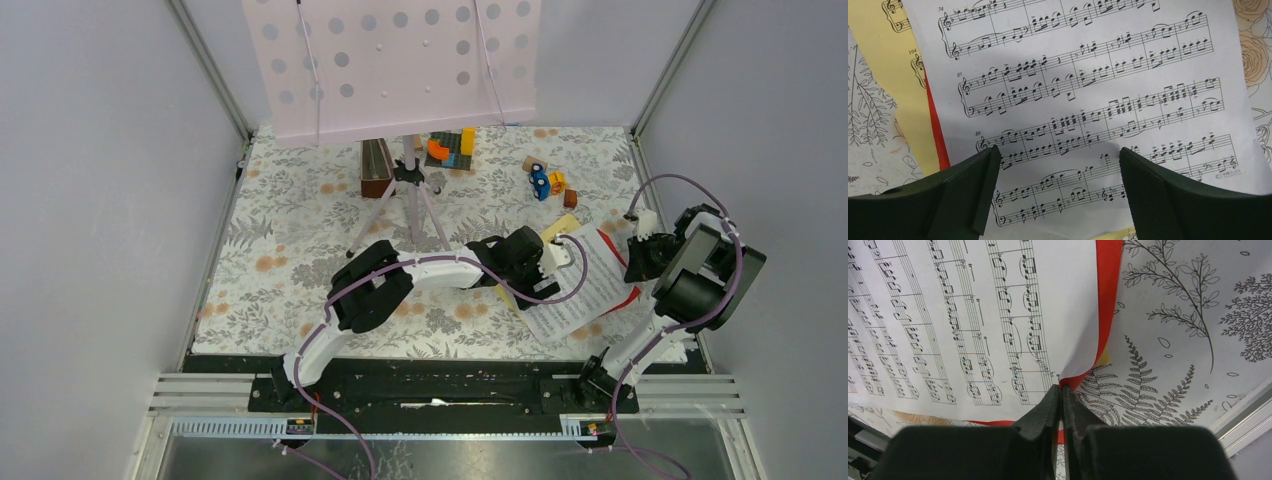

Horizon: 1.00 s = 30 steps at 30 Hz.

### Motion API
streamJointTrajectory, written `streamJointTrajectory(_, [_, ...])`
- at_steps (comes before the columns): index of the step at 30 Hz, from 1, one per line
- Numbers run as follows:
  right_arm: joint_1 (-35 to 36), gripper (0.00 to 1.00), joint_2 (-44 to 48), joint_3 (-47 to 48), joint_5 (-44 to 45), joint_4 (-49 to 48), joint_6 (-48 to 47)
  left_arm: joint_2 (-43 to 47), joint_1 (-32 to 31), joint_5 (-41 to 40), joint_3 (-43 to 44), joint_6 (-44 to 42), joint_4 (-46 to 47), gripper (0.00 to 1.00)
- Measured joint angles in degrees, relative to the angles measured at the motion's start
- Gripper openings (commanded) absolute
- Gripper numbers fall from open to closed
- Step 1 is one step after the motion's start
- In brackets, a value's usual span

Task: Set up the instrument practice props

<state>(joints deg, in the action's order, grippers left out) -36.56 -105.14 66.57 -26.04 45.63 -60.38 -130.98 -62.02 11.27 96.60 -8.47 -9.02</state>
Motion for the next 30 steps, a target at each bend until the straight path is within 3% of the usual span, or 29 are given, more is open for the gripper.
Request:
streamJointTrajectory(13, [0.00,0.02,6.27,6.10,-1.66,5.22,-2.01,1.11,0.00,0.22,0.00,-0.79,-2.82,0.99])
streamJointTrajectory(25, [0.00,0.00,13.51,11.65,-10.36,20.13,-21.35,13.66,1.03,2.08,0.04,-4.46,-8.00,0.99])
streamJointTrajectory(30, [0.00,0.00,14.69,14.97,-16.17,28.44,-30.40,15.04,3.85,3.61,3.91,-4.07,-8.26,0.99])
